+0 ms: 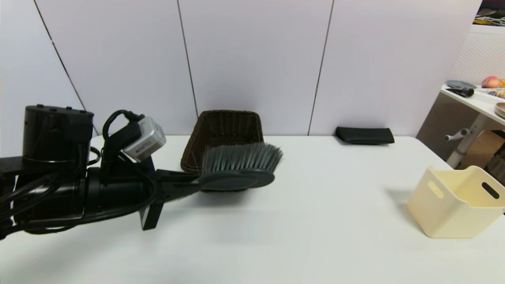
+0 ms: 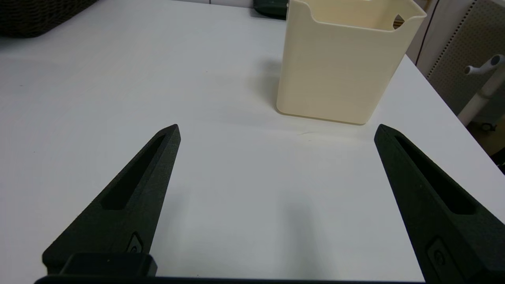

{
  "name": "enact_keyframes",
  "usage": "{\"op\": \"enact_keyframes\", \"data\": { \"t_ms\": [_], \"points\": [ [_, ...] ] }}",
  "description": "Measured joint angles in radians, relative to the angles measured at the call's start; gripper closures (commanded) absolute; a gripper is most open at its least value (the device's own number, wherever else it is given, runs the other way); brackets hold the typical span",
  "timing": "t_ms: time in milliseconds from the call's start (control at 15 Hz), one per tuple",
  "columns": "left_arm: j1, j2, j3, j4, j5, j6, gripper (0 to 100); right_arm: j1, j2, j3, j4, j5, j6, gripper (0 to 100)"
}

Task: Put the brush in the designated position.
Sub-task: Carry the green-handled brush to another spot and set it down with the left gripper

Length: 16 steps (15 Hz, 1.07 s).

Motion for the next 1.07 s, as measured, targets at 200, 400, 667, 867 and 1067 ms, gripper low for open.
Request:
{"op": "enact_keyframes", "data": {
  "t_ms": [200,400,667,867,1067],
  "points": [
    [-0.054,0.093,-0.166,0.0,0.004,-0.032,100,0.0,0.0,0.0,0.0,0.0,0.0,0],
    [-0.126,0.202,-0.331,0.0,0.024,-0.105,100,0.0,0.0,0.0,0.0,0.0,0.0,0],
    [-0.236,0.339,-0.537,0.0,0.217,-0.206,100,0.0,0.0,0.0,0.0,0.0,0.0,0],
    [-0.32,0.457,-0.72,0.0,0.415,-0.323,100,0.0,0.0,0.0,0.0,0.0,0.0,0],
    [-0.385,0.587,-0.912,0.027,0.628,-0.456,100,0.0,0.0,0.0,0.0,0.0,0.0,0]
  ]
}}
